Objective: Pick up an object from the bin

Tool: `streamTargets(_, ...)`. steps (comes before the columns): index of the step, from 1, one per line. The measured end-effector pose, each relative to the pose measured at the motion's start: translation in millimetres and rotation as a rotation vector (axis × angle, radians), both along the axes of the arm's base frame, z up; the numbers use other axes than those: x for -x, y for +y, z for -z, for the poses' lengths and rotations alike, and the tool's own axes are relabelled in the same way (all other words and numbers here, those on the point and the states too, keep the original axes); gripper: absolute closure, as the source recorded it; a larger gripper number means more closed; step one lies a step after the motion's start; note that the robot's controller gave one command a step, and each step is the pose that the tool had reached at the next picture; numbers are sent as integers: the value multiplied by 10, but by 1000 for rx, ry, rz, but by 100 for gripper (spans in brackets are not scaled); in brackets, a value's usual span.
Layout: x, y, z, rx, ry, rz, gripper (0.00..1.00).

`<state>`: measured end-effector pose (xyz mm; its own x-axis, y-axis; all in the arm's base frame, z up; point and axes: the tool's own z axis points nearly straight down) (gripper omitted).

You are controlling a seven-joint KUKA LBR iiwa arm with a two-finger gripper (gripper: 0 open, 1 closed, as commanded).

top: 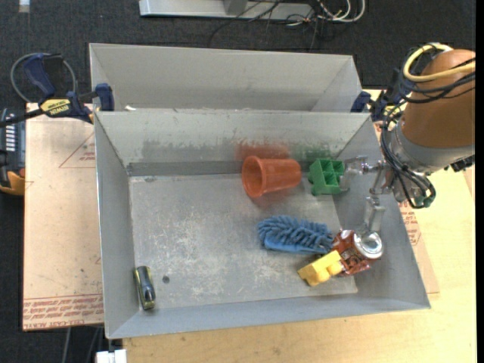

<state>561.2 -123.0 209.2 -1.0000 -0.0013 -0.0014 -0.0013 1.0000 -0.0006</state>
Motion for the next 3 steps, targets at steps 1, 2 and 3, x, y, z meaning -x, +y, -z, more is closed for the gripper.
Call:
streamTargets(1, 0, 0, 0, 0, 0, 0, 0)
streamTargets(2, 236, 376, 822, -3, 6, -107, 0)
streamTargets(3, -190, 575, 651, 2, -17, -20, 0)
